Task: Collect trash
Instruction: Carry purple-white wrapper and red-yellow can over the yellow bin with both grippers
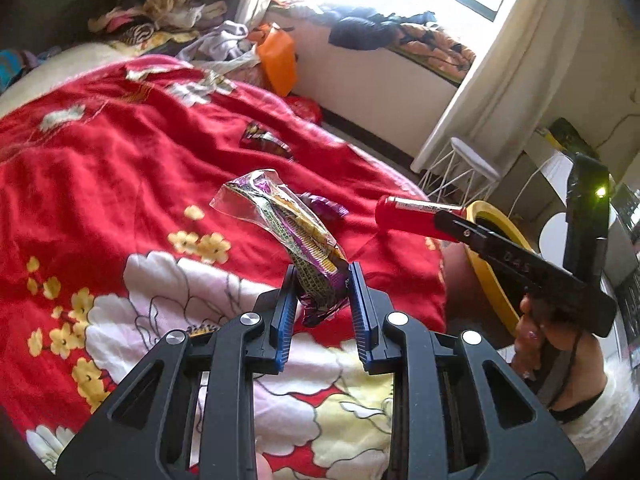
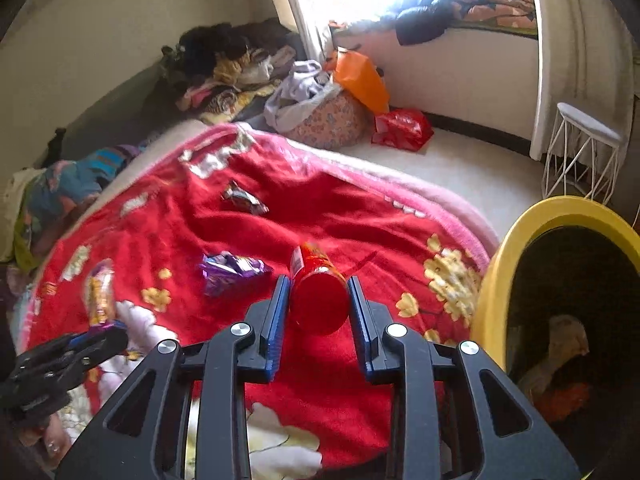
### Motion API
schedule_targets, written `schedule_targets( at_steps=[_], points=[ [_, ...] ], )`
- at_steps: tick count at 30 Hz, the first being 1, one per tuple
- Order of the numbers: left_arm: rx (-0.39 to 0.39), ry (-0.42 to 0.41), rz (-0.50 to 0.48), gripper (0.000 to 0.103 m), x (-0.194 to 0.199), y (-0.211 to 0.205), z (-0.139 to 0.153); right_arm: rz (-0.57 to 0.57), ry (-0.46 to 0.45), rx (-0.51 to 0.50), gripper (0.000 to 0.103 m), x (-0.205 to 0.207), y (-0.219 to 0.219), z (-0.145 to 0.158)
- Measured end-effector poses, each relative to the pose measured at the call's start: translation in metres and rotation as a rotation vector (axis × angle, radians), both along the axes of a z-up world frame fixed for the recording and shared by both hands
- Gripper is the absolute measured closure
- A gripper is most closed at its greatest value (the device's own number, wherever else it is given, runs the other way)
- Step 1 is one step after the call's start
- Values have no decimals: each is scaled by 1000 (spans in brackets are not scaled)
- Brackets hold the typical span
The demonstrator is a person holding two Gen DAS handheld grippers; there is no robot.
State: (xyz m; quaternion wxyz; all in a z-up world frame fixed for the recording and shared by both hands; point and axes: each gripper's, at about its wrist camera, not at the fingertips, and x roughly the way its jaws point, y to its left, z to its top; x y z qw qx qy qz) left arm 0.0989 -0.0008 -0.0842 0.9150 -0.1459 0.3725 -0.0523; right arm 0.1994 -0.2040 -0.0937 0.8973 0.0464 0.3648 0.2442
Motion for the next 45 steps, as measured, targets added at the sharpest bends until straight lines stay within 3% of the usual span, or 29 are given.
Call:
schedule_targets(
  at_steps=[18, 45],
  points=[
    [27, -96, -108, 83, -2, -45, 32, -106, -103, 55, 76, -30, -67, 44],
    [25, -139, -257, 83, 9, -111, 48, -348, -131, 63, 76, -41, -163, 51]
  ],
)
